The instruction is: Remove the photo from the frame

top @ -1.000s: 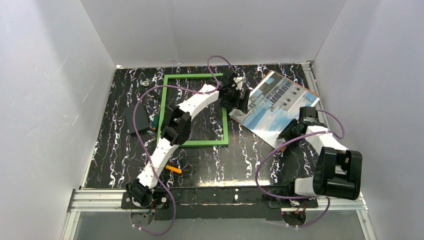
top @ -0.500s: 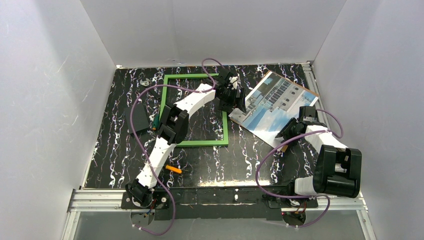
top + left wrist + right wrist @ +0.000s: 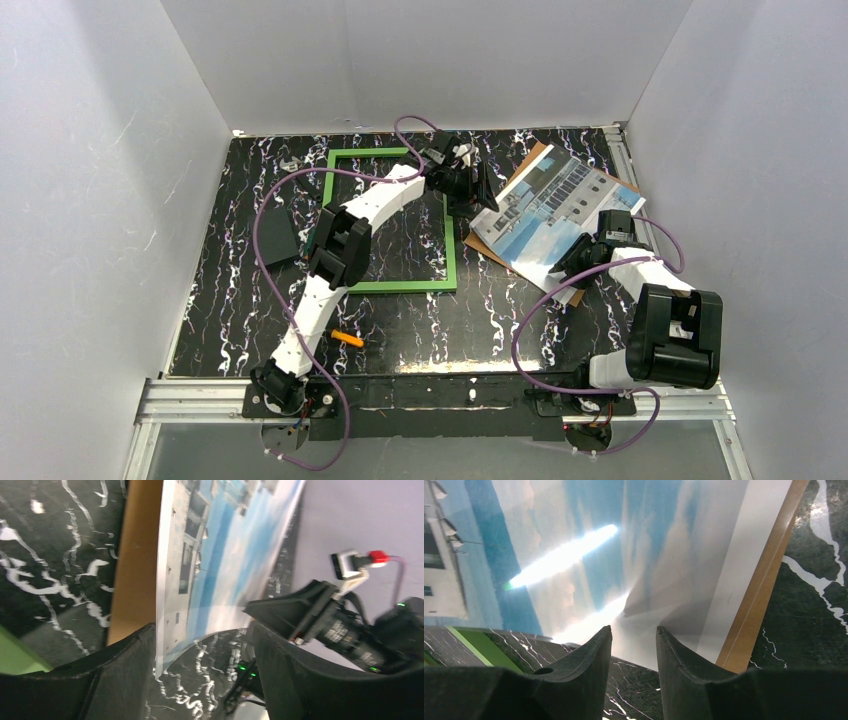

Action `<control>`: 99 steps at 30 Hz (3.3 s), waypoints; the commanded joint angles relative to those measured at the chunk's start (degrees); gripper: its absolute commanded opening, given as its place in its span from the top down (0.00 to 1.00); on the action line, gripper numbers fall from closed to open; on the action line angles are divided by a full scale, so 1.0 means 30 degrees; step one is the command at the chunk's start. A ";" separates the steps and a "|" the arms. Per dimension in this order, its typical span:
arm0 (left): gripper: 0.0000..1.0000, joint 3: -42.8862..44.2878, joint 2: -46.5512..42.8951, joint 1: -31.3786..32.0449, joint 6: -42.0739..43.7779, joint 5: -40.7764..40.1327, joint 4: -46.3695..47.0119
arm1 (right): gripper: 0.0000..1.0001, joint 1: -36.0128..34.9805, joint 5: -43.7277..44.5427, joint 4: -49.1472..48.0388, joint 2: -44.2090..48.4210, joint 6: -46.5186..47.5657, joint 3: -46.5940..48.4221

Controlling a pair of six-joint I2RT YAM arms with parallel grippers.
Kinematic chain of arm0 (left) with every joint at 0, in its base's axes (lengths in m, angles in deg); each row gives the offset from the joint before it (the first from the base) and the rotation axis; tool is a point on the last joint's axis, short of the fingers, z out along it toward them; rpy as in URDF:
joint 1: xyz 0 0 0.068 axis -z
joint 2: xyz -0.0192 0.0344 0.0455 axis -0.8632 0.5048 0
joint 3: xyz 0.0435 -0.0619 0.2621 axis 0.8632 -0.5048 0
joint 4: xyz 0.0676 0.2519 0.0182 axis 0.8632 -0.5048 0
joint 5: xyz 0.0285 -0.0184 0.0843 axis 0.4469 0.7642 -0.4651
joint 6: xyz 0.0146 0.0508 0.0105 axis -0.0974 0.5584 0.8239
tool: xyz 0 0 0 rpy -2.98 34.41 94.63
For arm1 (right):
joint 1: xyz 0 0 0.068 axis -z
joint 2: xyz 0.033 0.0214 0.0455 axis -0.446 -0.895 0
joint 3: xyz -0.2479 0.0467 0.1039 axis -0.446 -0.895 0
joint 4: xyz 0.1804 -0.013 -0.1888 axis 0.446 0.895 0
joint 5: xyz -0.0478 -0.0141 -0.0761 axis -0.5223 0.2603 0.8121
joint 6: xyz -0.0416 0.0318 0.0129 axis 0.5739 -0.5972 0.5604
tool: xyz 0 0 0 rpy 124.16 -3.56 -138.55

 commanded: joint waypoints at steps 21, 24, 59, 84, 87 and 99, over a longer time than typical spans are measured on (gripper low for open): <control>0.61 -0.1425 -0.0549 -0.0802 -0.3800 0.3874 -0.2682 | 0.53 0.0024 0.0271 0.0547 -0.0380 0.0596 -0.0321; 0.73 -0.1412 -0.0298 -0.0913 -0.3906 0.4086 -0.2778 | 0.52 0.0034 0.0159 0.0560 -0.0314 0.0705 -0.0275; 1.00 -0.4414 -0.3113 -0.1237 -0.8886 0.2010 -0.1453 | 0.28 -1.4898 1.0142 0.1272 0.4118 0.8497 0.3107; 1.00 -0.3933 -0.2822 -0.1390 -0.7957 0.2949 -0.2765 | 0.48 -1.7951 1.4420 0.0851 -0.3514 1.0948 0.5796; 1.00 -0.3932 -0.2821 -0.1389 -0.7878 0.2983 -0.2888 | 0.48 -1.7953 1.4858 0.0788 -0.3733 1.1050 0.5769; 1.00 -0.3932 -0.2868 -0.1421 -0.7830 0.3074 -0.2926 | 0.55 -1.7921 1.3784 0.0485 -0.4112 1.1516 0.5650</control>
